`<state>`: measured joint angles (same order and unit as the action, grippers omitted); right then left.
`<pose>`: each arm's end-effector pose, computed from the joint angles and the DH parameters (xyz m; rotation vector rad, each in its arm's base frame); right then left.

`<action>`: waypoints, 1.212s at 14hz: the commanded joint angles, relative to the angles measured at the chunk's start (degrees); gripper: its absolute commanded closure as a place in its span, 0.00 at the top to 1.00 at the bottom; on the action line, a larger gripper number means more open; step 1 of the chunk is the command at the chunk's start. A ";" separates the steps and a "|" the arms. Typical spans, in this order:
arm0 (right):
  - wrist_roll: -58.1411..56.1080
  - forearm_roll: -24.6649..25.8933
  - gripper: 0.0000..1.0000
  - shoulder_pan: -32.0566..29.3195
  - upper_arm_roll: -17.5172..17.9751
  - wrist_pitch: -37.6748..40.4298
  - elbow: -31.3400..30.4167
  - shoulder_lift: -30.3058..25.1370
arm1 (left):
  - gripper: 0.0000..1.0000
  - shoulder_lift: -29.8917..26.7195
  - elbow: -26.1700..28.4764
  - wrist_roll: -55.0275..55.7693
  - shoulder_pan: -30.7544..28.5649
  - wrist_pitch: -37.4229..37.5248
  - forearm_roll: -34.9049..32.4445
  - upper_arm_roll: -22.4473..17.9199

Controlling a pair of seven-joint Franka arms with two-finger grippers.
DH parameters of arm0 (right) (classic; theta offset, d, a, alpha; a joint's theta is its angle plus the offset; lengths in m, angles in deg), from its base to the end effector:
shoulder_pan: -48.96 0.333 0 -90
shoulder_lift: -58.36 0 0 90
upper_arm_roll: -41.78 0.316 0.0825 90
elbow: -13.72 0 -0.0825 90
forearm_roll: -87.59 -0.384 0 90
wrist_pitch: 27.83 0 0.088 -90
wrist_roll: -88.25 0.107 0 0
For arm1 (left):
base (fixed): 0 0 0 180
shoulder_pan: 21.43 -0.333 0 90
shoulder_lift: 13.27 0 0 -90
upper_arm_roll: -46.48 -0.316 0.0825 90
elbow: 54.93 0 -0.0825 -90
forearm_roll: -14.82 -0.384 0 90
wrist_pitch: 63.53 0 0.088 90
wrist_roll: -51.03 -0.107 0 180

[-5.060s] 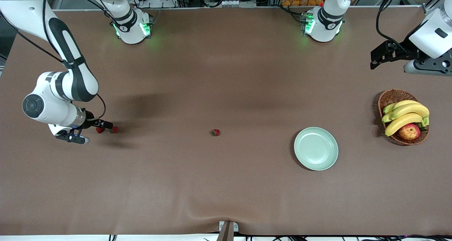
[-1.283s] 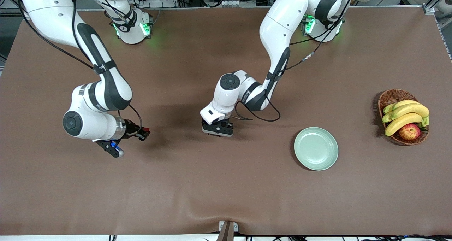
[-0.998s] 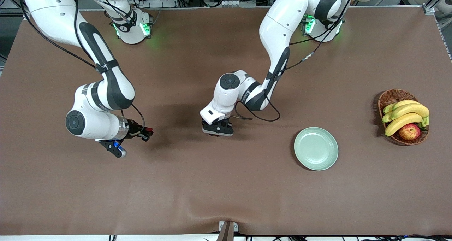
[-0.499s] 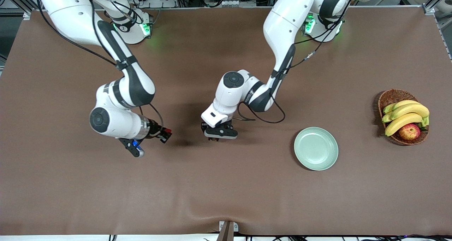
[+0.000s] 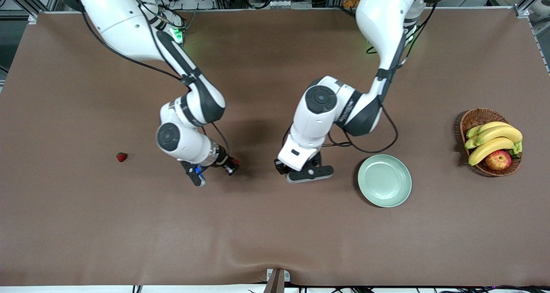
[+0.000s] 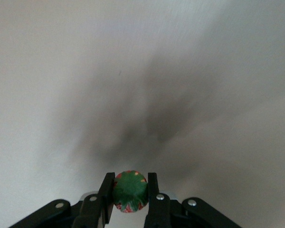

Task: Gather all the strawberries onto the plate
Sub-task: 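Drop the left gripper's berry on the plate while the right gripper releases another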

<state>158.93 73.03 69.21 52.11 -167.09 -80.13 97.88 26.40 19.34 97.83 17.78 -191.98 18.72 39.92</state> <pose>0.6106 0.3425 0.2296 -2.5634 1.2885 0.2249 0.6279 -0.4311 0.3639 2.9472 0.3655 0.3061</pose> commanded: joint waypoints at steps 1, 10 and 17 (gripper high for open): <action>7.09 -0.38 0.01 4.60 -0.67 -2.24 5.50 4.76 | 0.00 -7.40 4.91 1.18 -4.65 7.05 -0.03 0.14; 17.13 0.23 0.34 12.26 -1.28 -5.85 9.38 10.13 | 0.00 -12.95 6.15 0.30 -15.20 15.34 -2.76 0.14; 18.10 1.29 1.00 12.01 -2.16 -1.66 12.45 9.43 | 0.00 -12.95 6.32 -0.05 -17.67 15.52 -3.99 0.23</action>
<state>175.42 73.30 81.28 50.77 -172.16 -70.35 107.15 15.14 24.28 97.64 0.75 -177.23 16.09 39.53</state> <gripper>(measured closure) 0.348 0.661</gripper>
